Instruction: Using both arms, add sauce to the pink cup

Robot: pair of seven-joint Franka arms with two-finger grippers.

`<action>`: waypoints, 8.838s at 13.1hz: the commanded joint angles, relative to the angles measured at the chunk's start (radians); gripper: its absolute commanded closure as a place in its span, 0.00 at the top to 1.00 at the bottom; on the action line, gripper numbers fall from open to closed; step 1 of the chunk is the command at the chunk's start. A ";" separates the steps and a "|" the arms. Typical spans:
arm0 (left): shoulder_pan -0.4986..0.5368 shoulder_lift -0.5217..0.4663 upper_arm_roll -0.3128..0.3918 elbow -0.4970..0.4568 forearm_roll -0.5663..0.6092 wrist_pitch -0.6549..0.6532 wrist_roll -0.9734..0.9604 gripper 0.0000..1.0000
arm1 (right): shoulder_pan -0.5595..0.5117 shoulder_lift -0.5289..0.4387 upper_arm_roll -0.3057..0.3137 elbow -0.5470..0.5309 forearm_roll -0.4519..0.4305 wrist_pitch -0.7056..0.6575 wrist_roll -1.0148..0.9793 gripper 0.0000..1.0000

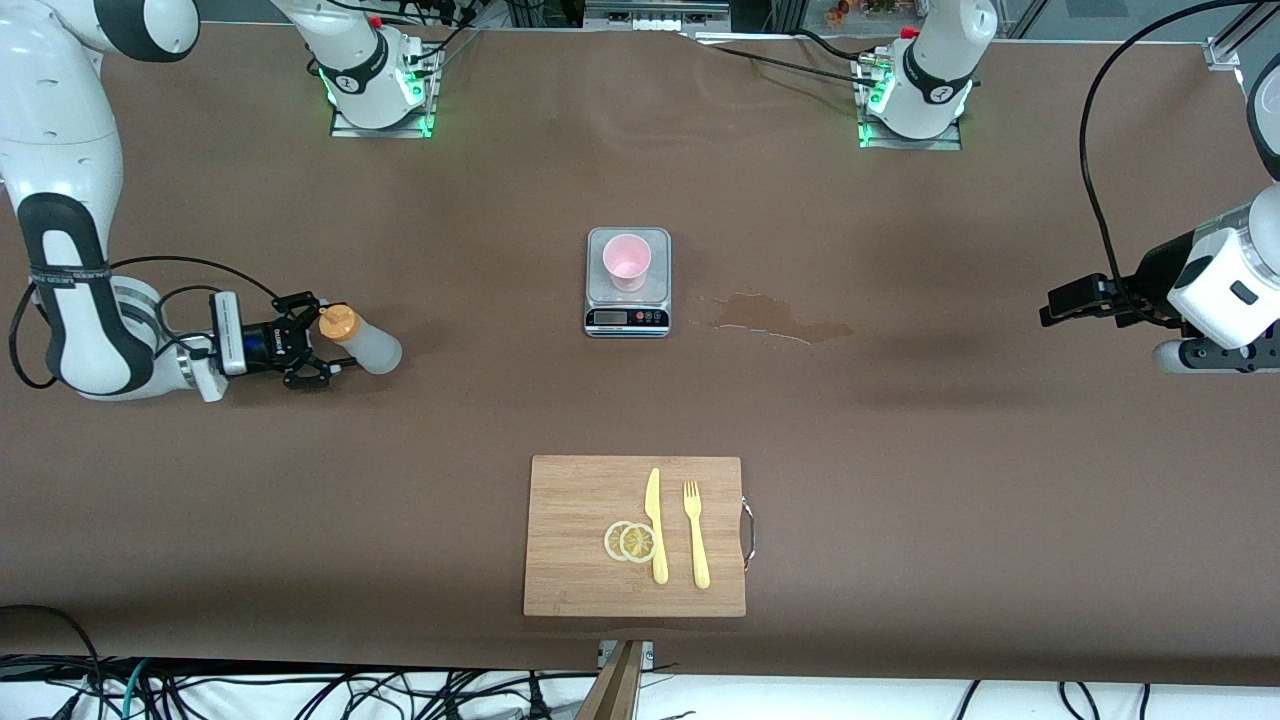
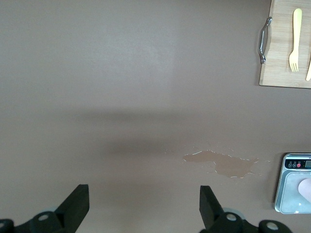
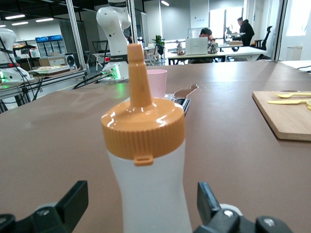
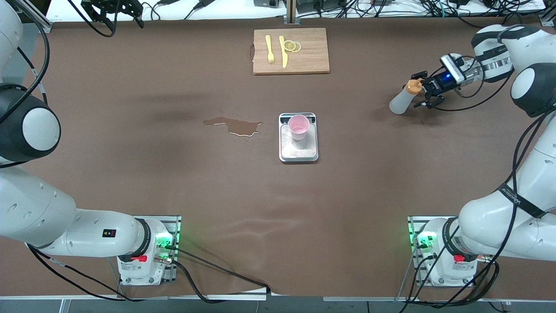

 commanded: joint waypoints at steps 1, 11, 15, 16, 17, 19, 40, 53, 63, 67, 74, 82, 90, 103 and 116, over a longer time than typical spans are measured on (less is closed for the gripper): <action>0.004 0.017 -0.004 0.039 0.017 -0.027 0.021 1.00 | -0.011 0.020 0.014 0.017 0.020 -0.024 -0.022 0.84; -0.007 0.020 -0.008 0.047 0.017 -0.027 0.020 1.00 | 0.137 -0.119 0.072 0.143 -0.058 -0.020 0.400 0.15; -0.007 0.020 -0.010 0.052 0.015 -0.027 0.020 1.00 | 0.285 -0.236 0.074 0.140 -0.268 0.115 0.598 0.15; -0.009 0.020 -0.010 0.052 0.015 -0.027 0.020 1.00 | 0.321 -0.252 0.074 0.140 -0.299 0.143 0.644 0.15; -0.009 0.020 -0.010 0.052 0.014 -0.027 0.020 1.00 | 0.360 -0.265 0.074 0.139 -0.337 0.169 0.696 0.15; -0.009 0.020 -0.010 0.052 0.012 -0.027 0.020 1.00 | 0.446 -0.299 0.072 0.135 -0.449 0.221 0.811 0.15; -0.006 0.022 -0.010 0.055 0.005 -0.027 0.021 1.00 | 1.064 -0.328 0.074 0.067 -1.202 0.263 1.856 0.25; -0.006 0.022 -0.010 0.055 0.002 -0.027 0.023 1.00 | 1.133 -0.327 0.069 0.068 -1.281 0.212 2.025 0.25; -0.006 0.022 -0.008 0.055 0.000 -0.027 0.021 1.00 | 1.061 -0.455 0.052 -0.065 -1.114 0.396 1.916 0.25; -0.004 0.023 -0.008 0.055 0.000 -0.027 0.023 1.00 | 1.038 -0.525 0.017 -0.148 -1.019 0.513 1.818 0.25; -0.004 0.023 -0.010 0.055 0.000 -0.027 0.023 1.00 | 1.037 -0.548 -0.233 -0.148 -0.615 0.524 1.341 0.25; -0.009 0.026 -0.010 0.055 0.000 -0.027 0.021 1.00 | 0.738 -0.456 -0.334 -0.135 -0.183 0.306 0.731 0.25; -0.009 0.027 -0.010 0.056 0.003 -0.027 0.021 1.00 | 0.402 -0.142 -0.331 -0.046 0.089 -0.063 0.230 0.25; -0.007 0.028 -0.008 0.056 0.009 -0.027 0.020 1.00 | 0.188 0.006 -0.328 0.010 0.063 -0.140 -0.014 0.42; -0.009 0.045 -0.008 0.095 0.038 -0.027 0.020 1.00 | 0.197 -0.117 -0.390 0.215 -0.099 -0.240 0.352 1.00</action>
